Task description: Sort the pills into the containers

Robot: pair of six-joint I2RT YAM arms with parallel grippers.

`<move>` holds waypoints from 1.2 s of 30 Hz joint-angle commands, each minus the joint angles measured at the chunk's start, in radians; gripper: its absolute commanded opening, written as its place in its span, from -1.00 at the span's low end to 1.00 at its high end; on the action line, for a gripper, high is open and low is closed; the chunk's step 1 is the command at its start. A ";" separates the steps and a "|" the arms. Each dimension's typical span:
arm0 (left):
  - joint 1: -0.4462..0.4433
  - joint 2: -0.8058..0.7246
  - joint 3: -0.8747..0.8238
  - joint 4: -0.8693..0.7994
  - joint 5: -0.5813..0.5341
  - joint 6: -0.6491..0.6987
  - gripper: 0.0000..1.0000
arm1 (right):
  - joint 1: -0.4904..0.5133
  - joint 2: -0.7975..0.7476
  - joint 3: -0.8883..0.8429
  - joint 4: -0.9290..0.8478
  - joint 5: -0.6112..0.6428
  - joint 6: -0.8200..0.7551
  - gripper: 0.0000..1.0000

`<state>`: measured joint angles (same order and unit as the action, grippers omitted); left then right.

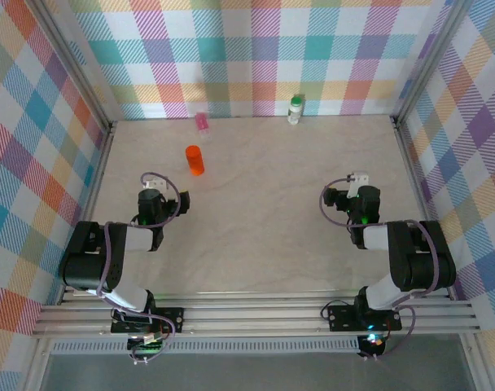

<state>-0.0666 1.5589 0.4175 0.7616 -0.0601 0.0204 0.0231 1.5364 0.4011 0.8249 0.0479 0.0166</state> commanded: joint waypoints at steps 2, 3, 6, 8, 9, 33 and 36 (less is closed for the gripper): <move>0.011 0.002 0.021 0.005 0.018 0.014 1.00 | -0.009 0.000 0.013 0.000 -0.048 -0.012 0.97; 0.011 0.003 0.021 0.005 0.019 0.014 1.00 | -0.009 0.001 0.012 -0.001 -0.048 -0.011 0.98; 0.011 0.002 0.021 0.005 0.019 0.014 0.99 | -0.008 0.000 0.013 0.000 -0.048 -0.012 0.98; 0.011 0.001 0.022 0.004 0.018 0.014 0.99 | -0.009 0.001 0.013 -0.001 -0.048 -0.012 0.97; 0.011 0.002 0.021 0.004 0.018 0.015 1.00 | -0.008 0.001 0.013 0.000 -0.048 -0.012 0.98; 0.011 0.003 0.023 0.001 0.019 0.015 0.99 | -0.017 0.000 0.014 -0.003 -0.063 -0.005 0.98; 0.011 0.002 0.025 0.002 0.018 0.016 0.99 | -0.017 -0.001 0.014 -0.003 -0.063 -0.006 0.98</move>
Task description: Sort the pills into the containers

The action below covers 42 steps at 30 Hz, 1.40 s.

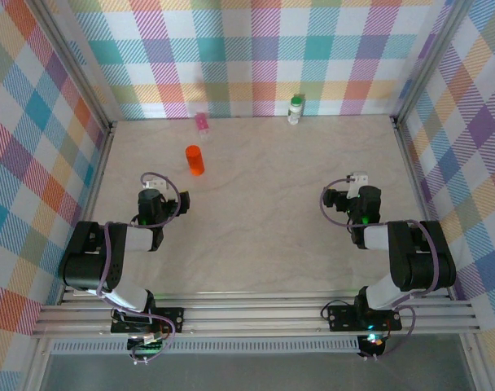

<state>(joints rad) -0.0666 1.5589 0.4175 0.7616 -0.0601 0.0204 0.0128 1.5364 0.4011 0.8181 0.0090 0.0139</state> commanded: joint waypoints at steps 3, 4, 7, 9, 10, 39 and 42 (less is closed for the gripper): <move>0.003 0.001 0.025 -0.001 -0.021 0.013 0.99 | -0.007 -0.006 0.017 -0.002 -0.030 -0.009 0.98; -0.006 -0.011 0.026 -0.012 -0.064 0.005 0.99 | -0.003 -0.022 0.022 -0.024 -0.024 -0.010 0.98; -0.054 -0.099 0.101 -0.242 -0.345 -0.066 1.00 | 0.007 -0.107 0.098 -0.241 0.079 0.020 0.98; -0.051 -0.145 0.234 -0.538 -0.475 -0.217 0.99 | 0.008 -0.123 0.200 -0.435 0.156 0.062 0.98; -0.050 -0.146 0.265 -0.607 -0.484 -0.243 0.99 | 0.010 -0.128 0.227 -0.485 0.182 0.084 0.98; -0.071 -0.400 0.434 -0.891 -0.138 -0.491 0.99 | 0.082 -0.182 0.409 -0.682 -0.098 0.339 0.98; -0.073 -0.416 0.461 -0.938 -0.167 -0.489 0.99 | 0.099 -0.148 0.439 -0.662 -0.098 0.336 0.98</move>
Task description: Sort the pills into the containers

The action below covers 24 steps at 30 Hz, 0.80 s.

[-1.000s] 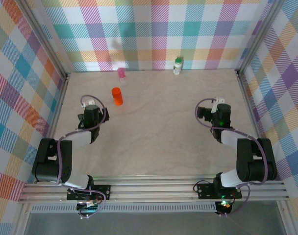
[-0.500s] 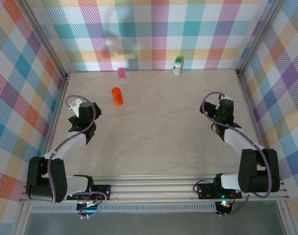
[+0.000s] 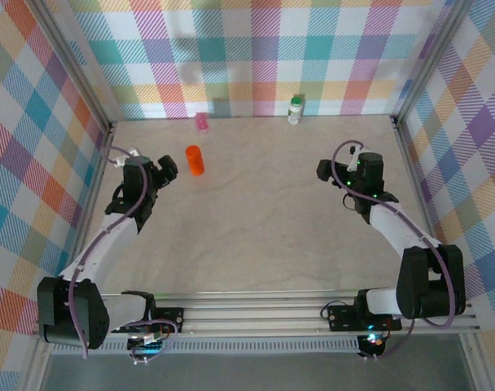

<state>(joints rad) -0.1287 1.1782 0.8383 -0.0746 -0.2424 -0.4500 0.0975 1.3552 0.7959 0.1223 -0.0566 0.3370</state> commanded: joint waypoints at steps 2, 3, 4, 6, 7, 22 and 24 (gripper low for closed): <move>-0.011 -0.030 0.066 -0.126 -0.002 -0.022 1.00 | 0.025 0.057 0.073 0.012 -0.034 0.005 0.98; -0.011 -0.022 0.086 -0.141 -0.005 -0.034 0.99 | 0.028 0.065 0.088 -0.011 -0.035 0.003 0.98; -0.014 -0.010 0.106 -0.155 -0.002 -0.045 0.99 | 0.032 0.063 0.101 -0.039 -0.035 -0.001 0.98; -0.026 0.017 0.137 -0.160 0.007 -0.059 0.99 | 0.037 0.042 0.097 -0.062 -0.034 -0.004 0.98; -0.041 0.033 0.151 -0.159 0.004 -0.066 0.99 | 0.039 0.022 0.084 -0.064 -0.034 -0.005 0.98; -0.418 0.538 0.662 -0.229 -0.293 -0.060 0.99 | 0.064 -0.269 -0.080 -0.102 -0.045 0.083 0.98; -0.426 0.654 0.769 -0.252 -0.322 -0.078 0.99 | 0.066 -0.306 -0.086 -0.115 -0.021 0.080 0.98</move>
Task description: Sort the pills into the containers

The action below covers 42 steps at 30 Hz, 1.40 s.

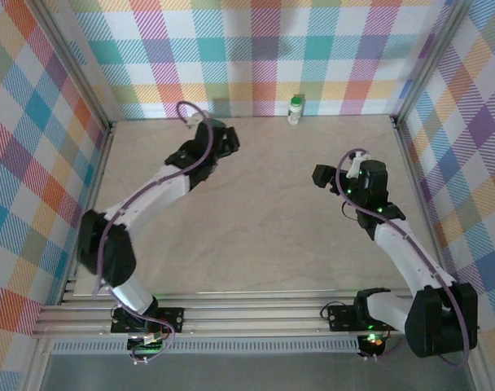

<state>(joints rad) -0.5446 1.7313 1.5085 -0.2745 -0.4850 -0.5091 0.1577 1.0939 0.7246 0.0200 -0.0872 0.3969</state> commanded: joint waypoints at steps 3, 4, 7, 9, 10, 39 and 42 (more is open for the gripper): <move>-0.021 0.298 0.306 -0.078 -0.126 0.000 0.99 | 0.005 -0.086 -0.013 -0.027 0.027 0.012 0.98; -0.024 0.373 0.384 -0.087 -0.132 0.024 0.99 | 0.005 -0.097 -0.013 -0.028 0.026 0.013 0.98; -0.025 0.597 0.669 -0.172 -0.218 0.084 1.00 | 0.006 -0.106 -0.028 -0.008 0.009 0.026 0.98; -0.024 0.736 0.860 -0.233 -0.268 0.153 0.99 | 0.005 -0.099 -0.029 -0.005 -0.001 0.033 0.98; -0.023 0.793 0.947 -0.246 -0.275 0.202 0.99 | 0.005 -0.092 -0.025 -0.006 -0.006 0.037 0.98; 0.126 1.058 1.139 -0.163 -0.112 0.367 1.00 | 0.007 -0.049 -0.026 0.015 -0.073 0.084 0.98; 0.136 1.072 1.141 -0.174 -0.119 0.363 0.99 | 0.008 -0.048 -0.025 0.016 -0.081 0.088 0.98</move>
<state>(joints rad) -0.4328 2.7777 2.6209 -0.4423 -0.6102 -0.1337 0.1585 1.0447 0.7120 0.0071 -0.1436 0.4664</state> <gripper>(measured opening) 0.997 0.990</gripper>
